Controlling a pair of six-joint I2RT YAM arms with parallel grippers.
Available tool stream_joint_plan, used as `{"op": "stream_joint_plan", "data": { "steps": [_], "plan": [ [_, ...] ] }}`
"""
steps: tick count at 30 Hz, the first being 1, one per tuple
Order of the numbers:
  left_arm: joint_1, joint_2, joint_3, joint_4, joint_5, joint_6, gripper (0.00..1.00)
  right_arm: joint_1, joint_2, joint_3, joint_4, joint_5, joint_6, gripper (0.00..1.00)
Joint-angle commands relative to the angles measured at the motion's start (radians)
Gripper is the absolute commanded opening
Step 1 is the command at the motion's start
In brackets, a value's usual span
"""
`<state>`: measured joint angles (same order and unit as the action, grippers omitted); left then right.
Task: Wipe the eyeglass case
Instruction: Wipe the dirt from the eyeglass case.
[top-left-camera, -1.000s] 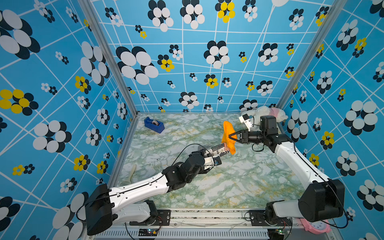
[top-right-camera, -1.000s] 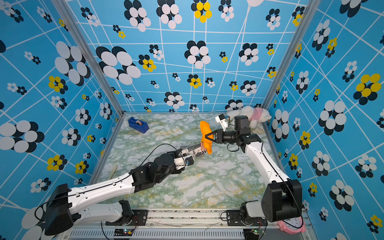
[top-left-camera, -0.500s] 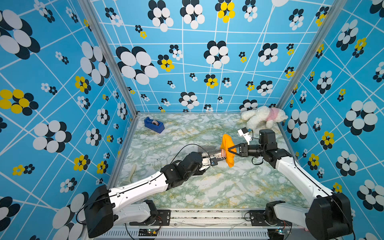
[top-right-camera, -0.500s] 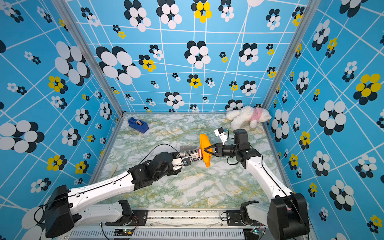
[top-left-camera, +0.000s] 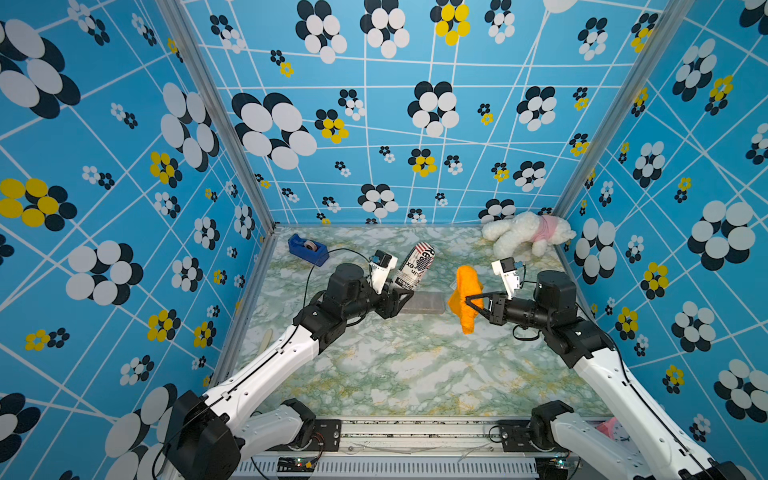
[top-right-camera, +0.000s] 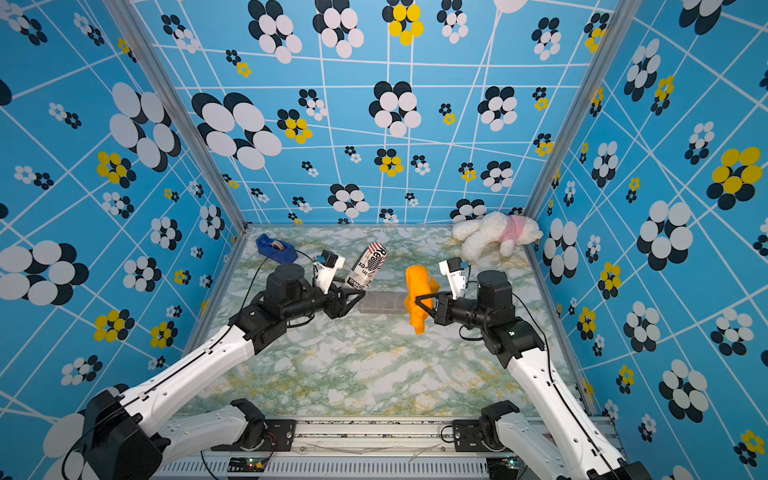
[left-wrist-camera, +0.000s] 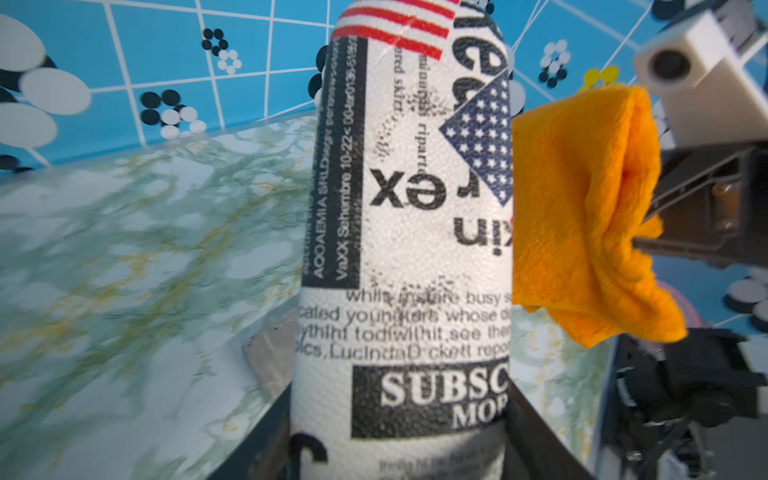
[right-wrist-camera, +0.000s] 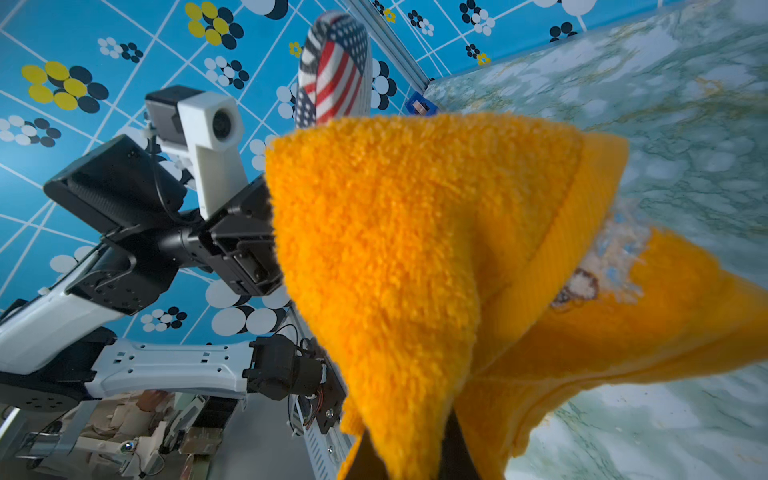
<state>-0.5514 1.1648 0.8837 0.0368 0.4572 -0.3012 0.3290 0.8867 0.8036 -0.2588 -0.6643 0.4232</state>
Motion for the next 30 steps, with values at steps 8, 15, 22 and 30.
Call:
{"op": "stream_joint_plan", "data": {
  "steps": [8,15,22,30],
  "plan": [
    [0.046,0.149,0.028,0.467,0.596,-0.719,0.21,0.19,-0.096,-0.031,0.195,0.29,-0.076,0.0],
    [0.047,0.312,0.012,1.003,0.642,-1.211,0.2,0.237,-0.091,-0.035,0.327,0.332,-0.099,0.0],
    [0.017,0.399,0.042,1.22,0.626,-1.397,0.19,0.288,0.009,-0.029,0.442,0.316,-0.105,0.0],
    [-0.026,0.38,0.027,1.22,0.68,-1.41,0.16,0.208,0.099,0.056,0.391,0.263,-0.146,0.0]
  ]
}}
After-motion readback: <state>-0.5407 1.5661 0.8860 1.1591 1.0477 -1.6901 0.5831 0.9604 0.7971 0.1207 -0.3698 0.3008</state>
